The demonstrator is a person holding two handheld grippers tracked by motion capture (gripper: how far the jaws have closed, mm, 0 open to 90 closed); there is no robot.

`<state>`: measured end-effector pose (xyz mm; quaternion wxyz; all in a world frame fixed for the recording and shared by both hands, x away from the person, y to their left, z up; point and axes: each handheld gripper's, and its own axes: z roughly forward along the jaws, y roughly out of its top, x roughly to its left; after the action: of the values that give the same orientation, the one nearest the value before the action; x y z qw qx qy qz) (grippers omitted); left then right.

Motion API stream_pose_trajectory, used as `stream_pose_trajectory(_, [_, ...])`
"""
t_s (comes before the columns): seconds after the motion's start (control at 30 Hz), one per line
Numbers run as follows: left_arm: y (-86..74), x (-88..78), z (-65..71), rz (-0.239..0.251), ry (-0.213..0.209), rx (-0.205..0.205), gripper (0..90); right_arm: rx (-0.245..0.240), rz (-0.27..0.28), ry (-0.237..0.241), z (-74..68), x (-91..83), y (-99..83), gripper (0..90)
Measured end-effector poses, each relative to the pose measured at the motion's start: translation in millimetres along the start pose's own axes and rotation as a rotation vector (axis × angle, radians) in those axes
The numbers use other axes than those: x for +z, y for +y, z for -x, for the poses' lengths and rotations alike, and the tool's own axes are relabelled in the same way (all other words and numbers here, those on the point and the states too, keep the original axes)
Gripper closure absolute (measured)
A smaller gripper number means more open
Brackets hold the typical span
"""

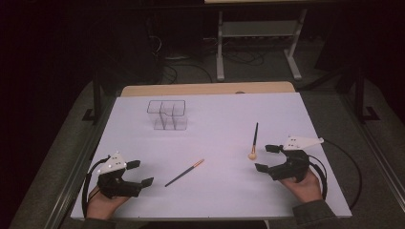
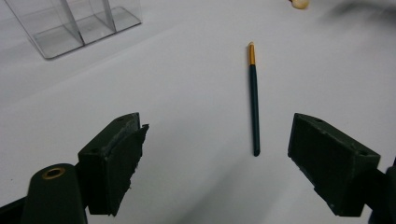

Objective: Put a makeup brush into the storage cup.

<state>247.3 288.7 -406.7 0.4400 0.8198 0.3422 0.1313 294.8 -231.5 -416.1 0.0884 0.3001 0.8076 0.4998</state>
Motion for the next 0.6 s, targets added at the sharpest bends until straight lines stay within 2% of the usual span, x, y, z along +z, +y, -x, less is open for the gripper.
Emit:
stream_pose_trajectory(0.33, [0.4,0.8,-0.5,-0.007,0.001,-0.001,17.8,0.004,-0.002,-0.006,2.2,0.5,0.2,14.0])
stream_pose_trajectory(0.6, [8.0,-2.0,5.0,-0.007,-0.001,0.007,18.9,-0.001,-0.014,-0.018,2.7,1.0,-0.5,14.1])
